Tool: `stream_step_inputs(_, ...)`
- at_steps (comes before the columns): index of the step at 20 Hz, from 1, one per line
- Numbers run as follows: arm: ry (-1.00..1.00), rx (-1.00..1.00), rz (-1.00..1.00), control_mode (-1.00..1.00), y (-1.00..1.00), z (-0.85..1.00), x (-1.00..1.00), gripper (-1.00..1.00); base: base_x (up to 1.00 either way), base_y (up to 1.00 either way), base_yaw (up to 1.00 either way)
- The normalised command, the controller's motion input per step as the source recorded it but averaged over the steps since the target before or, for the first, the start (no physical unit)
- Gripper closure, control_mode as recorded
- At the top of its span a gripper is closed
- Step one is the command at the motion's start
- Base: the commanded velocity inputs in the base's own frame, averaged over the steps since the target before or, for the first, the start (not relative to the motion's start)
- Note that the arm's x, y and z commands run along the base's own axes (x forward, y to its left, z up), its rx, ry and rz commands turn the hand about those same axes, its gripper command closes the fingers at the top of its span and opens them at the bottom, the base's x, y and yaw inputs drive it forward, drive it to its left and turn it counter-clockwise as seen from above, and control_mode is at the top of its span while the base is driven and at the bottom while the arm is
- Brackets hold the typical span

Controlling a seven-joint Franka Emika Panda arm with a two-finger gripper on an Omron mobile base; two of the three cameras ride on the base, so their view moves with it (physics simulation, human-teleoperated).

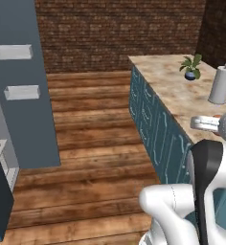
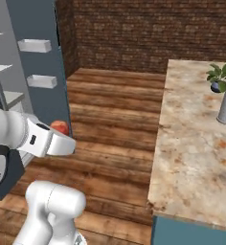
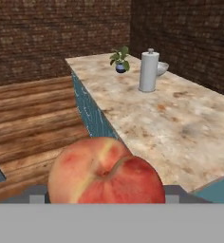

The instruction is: Retrieve the peach and apple from the fridge and place them into the bowl on the dining table.

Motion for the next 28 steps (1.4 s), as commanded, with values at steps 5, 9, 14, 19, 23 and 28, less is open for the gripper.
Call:
stream_step_inputs(5,0.00,0.00,0.00,1.00,0.00,0.00,0.00,1.00,-1.00,-0.06,-0.08)
stream_step_inputs(9,0.00,0.00,0.00,1.00,0.00,0.00,0.00,1.00,-0.72,-0.52,-0.09)
stream_step_inputs(14,0.00,0.00,0.00,1.00,0.00,0.00,0.00,1.00,-0.02,-1.00,-0.09)
stream_step_inputs(19,0.00,0.00,0.00,1.00,0.00,0.00,0.00,1.00,0.00,-1.00,-0.06)
stream_step_inputs(23,0.00,0.00,0.00,1.00,0.00,0.00,0.00,1.00,0.00,-1.00,-0.05)
stream_step_inputs(28,0.00,0.00,0.00,1.00,0.00,0.00,0.00,1.00,0.01,-1.00,-0.04)
